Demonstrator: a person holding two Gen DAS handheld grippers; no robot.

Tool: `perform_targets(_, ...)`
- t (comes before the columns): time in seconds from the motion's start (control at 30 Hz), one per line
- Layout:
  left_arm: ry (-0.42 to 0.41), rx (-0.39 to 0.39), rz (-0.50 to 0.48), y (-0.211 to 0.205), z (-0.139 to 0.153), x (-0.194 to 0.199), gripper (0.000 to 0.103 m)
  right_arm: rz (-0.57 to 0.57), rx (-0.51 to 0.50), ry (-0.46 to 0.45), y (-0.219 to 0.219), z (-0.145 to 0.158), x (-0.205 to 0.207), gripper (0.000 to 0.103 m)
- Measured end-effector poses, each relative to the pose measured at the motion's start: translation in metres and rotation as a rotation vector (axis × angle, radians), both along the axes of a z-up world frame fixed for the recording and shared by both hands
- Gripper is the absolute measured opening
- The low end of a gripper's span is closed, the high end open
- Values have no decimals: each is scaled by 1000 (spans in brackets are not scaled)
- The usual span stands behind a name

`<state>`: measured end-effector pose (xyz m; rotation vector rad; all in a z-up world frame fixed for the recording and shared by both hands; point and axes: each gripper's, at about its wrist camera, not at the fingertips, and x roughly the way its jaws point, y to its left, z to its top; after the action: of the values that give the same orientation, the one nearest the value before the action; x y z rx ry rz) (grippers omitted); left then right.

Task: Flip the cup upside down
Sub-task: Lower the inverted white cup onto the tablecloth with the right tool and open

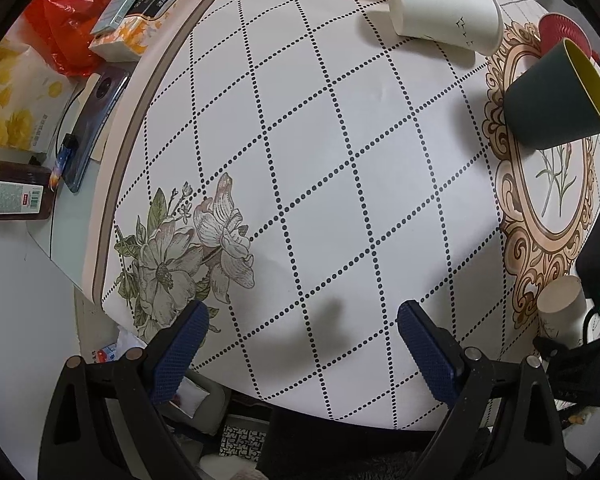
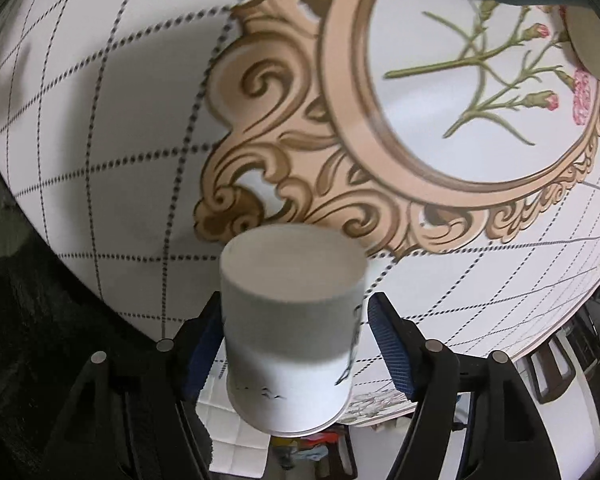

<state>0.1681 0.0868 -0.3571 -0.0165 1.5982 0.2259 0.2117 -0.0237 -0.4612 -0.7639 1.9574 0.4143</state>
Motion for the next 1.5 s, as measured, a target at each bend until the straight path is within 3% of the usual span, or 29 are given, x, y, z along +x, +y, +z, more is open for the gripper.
perform_targets(0.13,1,3,-6,-2,0,6,97,-27,23,-34,-1,6,20,72)
perform_targets(0.2,1,5,-12,-5,1,7,97,-31,34,-67,-5,11,31,62)
perform_targets(0.3,0,6,-27,-11,2,10,97,-27,51,-112,1,24,41,62)
perform_targets(0.4,-2,6,-51,-18,4,12,97,-31,72,-163,2,40,37,62)
perform_targets(0.5,-4,8,-75,-25,7,14,97,-65,109,-231,-11,76,32,62)
perform_targets(0.7,0,-3,-117,-39,10,19,97,-217,225,-401,-38,117,27,62)
perform_targets(0.87,6,-3,-159,-50,9,20,97,-378,348,-599,-76,143,16,62)
perform_targets(0.9,-72,-57,-232,-52,8,20,97,-398,365,-631,-81,144,13,62)
perform_targets(1.1,-62,-50,-280,-63,5,17,97,-526,461,-872,-103,139,-15,62)
perform_targets(1.23,-63,-45,-310,-69,4,15,97,-511,460,-967,-99,135,-24,62)
perform_targets(1.5,-69,-56,-357,-80,3,7,97,-527,441,-967,-100,134,-44,63)
